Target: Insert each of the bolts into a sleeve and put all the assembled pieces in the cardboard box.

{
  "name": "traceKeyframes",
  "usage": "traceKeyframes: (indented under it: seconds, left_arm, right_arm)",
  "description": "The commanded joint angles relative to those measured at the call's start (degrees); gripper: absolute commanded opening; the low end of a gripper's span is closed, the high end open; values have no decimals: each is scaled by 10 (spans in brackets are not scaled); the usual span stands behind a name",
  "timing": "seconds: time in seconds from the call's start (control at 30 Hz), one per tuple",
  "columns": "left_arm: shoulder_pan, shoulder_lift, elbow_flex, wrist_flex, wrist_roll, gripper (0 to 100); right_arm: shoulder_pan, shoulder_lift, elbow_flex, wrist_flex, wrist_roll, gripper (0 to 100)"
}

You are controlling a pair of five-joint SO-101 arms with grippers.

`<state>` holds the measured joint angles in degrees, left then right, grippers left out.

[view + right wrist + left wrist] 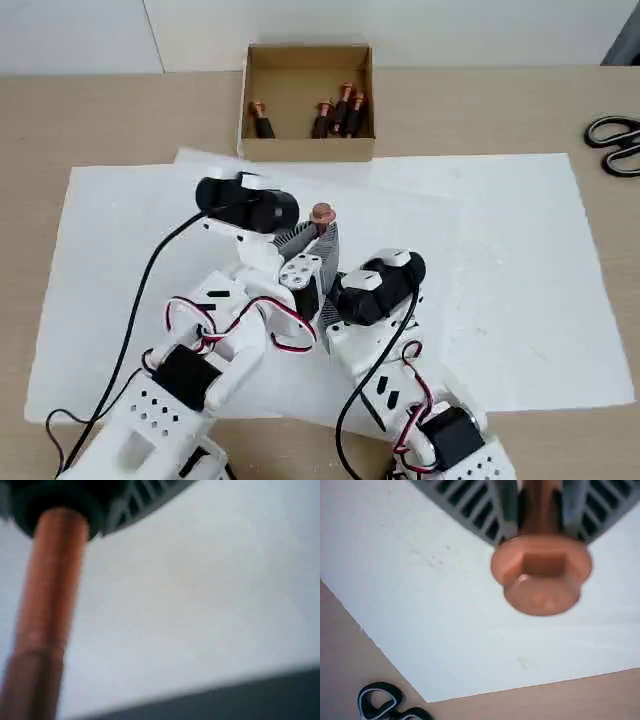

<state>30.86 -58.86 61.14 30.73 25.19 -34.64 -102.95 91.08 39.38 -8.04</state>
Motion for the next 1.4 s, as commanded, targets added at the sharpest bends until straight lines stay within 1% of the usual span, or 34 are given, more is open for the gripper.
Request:
traceKeyframes:
  seconds: [0.0,0.13,0.33,0.53,0.73,0.93,0.97,1.03,1.1,1.17,1.23,1.37]
  left_arm:
    - [6,-10,7,-11,-4,6]
    - [31,-10,24,-11,-40,6]
    - [34,-10,29,-10,-45,6]
    - [38,-10,28,47,-46,6]
    - [70,-10,29,70,-46,6]
    - [72,-10,28,88,-46,9]
    - [72,-10,26,92,-46,23]
    - [71,-10,22,105,-45,85]
    - [71,-10,7,137,-43,164]
    - [71,-10,-18,171,-43,217]
    - [71,-10,-46,200,-43,237]
    - [67,-11,-99,238,-43,236]
  right_arm:
    - [-1,-9,-4,-15,-3,4]
    - [-1,-9,-4,-15,-3,4]
    - [0,-9,-4,-15,-3,4]
    - [0,-9,-4,-15,-3,4]
    - [0,-9,-4,-15,-3,4]
    - [0,-9,-4,-15,-3,4]
    - [0,-9,-4,-15,-3,4]
    - [0,-9,-4,-15,-3,4]
    - [0,-9,-4,-15,-3,4]
    - [0,-9,-4,-15,-3,4]
    - [0,-9,-4,-15,-3,4]
    - [2,-9,-4,-15,-3,4]
